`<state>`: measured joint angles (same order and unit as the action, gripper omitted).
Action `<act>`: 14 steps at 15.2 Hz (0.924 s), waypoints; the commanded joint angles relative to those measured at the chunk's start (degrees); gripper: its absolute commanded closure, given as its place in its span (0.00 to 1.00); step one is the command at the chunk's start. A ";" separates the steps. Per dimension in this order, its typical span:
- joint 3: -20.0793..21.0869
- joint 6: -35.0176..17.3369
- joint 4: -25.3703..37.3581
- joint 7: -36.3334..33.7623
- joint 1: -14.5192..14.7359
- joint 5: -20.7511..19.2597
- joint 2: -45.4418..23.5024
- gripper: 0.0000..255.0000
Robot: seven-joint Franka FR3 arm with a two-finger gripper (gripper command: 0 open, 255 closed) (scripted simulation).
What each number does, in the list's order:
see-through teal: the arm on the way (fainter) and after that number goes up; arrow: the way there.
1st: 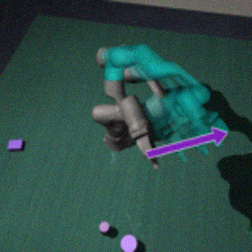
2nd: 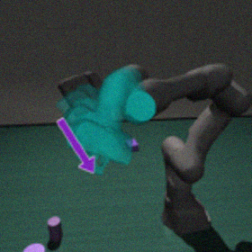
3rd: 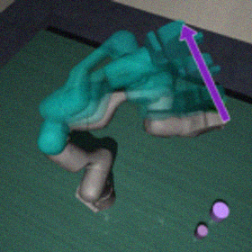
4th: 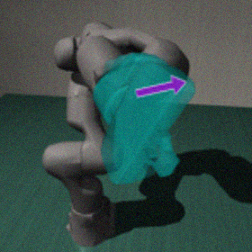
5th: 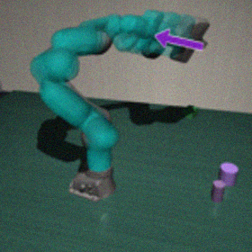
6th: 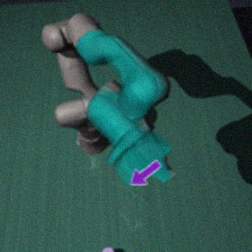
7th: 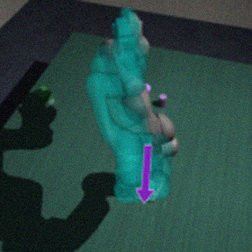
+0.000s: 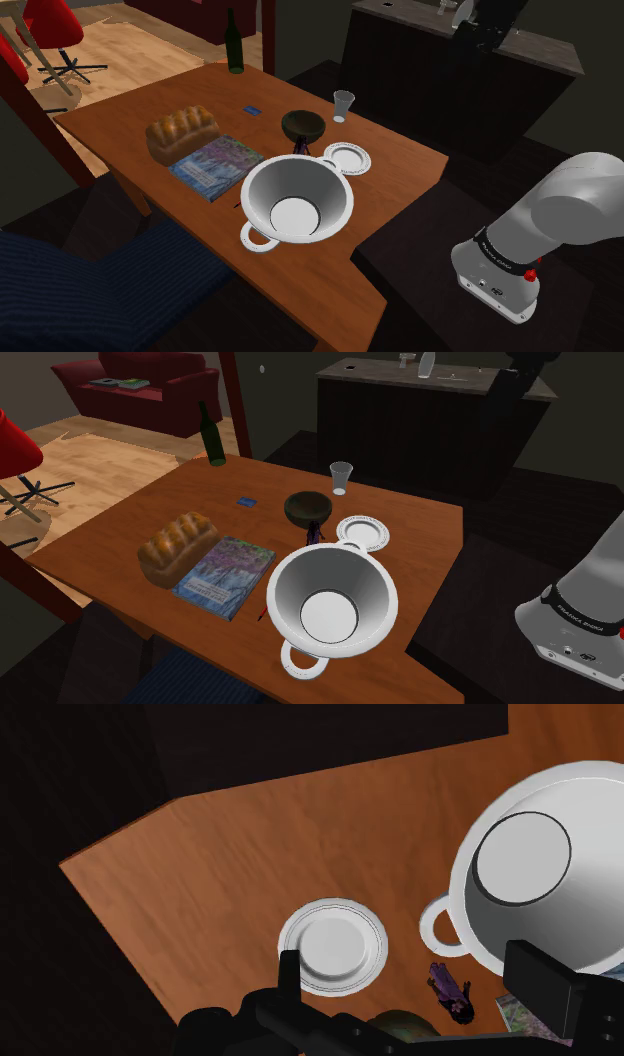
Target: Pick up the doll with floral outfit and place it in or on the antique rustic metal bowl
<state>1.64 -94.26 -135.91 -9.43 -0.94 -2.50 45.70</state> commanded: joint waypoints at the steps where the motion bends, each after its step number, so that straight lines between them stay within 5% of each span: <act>1: 0.00 0.00 0.00 0.00 0.00 0.00 0.00 0.00; 14: 3.98 -26.79 -5.23 -3.66 1.68 0.93 -19.41 0.00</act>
<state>5.30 -118.95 -141.66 -12.81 0.71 -1.48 28.61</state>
